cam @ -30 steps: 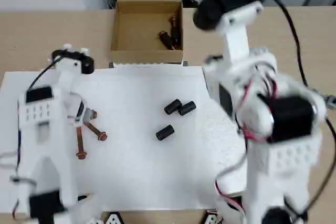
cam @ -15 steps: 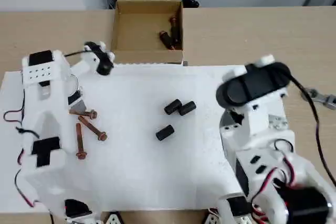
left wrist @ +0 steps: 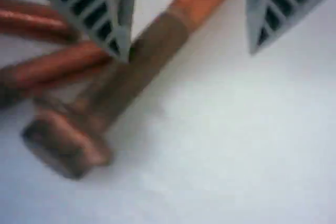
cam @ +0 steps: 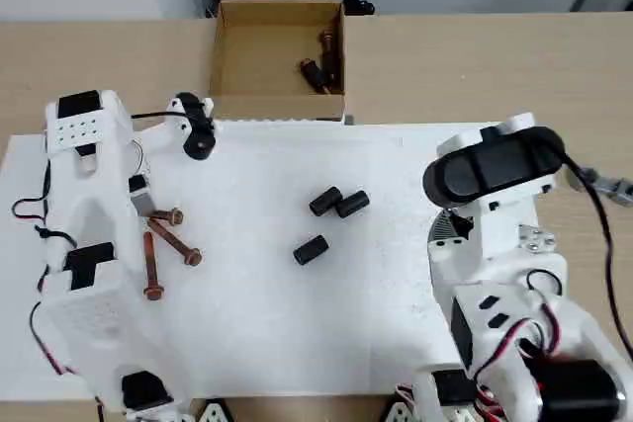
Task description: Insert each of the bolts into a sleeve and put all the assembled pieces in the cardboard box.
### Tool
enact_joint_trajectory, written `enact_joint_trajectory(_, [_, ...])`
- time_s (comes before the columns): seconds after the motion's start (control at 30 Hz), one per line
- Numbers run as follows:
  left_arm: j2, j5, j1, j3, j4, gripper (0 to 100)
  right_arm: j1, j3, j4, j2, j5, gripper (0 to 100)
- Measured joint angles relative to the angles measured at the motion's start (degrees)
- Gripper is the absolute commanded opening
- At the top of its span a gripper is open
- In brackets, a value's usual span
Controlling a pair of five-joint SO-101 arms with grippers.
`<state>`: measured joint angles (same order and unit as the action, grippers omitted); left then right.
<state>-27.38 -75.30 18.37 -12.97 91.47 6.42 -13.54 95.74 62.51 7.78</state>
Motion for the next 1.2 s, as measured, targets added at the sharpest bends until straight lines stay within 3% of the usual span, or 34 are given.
enact_joint_trajectory(0.3, [4.57, -1.67, -1.93, 0.00, 4.75, 14, -0.97, -0.18, 0.00, 0.00, 0.00, 0.2])
enact_joint_trajectory(0.53, [4.66, -1.67, -5.10, 0.00, 4.75, 14, -1.41, -6.42, -0.18, 0.44, 0.00, 0.2])
enact_joint_trajectory(1.2, [-0.97, -1.67, -2.90, 0.62, 0.44, 12, -1.23, -6.95, -1.14, 1.14, 0.00, 0.2])
